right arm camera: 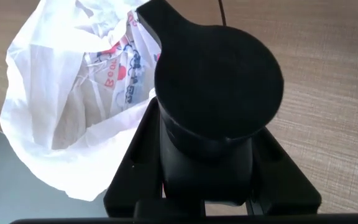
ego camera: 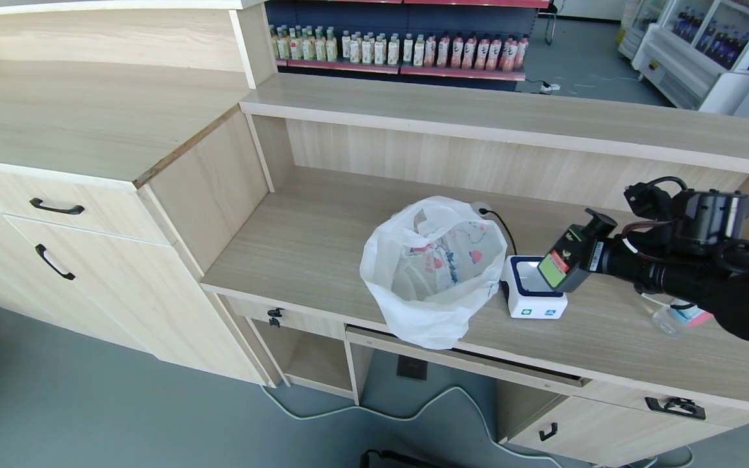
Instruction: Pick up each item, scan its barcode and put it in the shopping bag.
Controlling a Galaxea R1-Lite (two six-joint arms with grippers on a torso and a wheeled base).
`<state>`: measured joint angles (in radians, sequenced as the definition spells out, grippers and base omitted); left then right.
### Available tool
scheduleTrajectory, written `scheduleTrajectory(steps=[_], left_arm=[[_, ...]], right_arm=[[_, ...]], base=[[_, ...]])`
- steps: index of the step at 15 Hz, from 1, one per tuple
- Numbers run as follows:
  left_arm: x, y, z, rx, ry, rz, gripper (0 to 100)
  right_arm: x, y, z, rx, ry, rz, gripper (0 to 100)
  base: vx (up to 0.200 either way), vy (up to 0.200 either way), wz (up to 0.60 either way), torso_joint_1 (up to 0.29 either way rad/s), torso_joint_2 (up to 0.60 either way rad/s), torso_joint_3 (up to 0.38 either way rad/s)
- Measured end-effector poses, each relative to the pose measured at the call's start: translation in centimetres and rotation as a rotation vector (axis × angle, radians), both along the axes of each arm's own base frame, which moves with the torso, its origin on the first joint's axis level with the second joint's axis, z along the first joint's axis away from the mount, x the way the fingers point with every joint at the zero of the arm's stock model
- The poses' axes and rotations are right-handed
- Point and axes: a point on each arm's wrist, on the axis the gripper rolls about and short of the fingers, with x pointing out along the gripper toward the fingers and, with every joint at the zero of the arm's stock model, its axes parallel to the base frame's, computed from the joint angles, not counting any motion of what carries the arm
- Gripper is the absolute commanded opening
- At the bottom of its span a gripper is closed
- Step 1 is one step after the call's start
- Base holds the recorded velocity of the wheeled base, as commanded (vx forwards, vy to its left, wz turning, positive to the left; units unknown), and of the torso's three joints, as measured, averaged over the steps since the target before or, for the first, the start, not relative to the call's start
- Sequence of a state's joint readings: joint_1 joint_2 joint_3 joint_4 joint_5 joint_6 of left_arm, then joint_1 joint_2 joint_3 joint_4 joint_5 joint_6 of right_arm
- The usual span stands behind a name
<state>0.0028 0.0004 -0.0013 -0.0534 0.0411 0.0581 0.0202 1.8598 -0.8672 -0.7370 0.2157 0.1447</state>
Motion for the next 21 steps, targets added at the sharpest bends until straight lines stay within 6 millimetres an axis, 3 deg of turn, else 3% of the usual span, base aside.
scheduleTrajectory(steps=[21], left_arm=[[0.0, 0.0, 0.0, 0.000, 0.000, 0.000, 100]], right_arm=[[1.6, 0.0, -2.0, 0.029, -0.010, 0.030, 0]], base=[[0.000, 0.000, 0.00, 0.000, 0.00, 0.000]])
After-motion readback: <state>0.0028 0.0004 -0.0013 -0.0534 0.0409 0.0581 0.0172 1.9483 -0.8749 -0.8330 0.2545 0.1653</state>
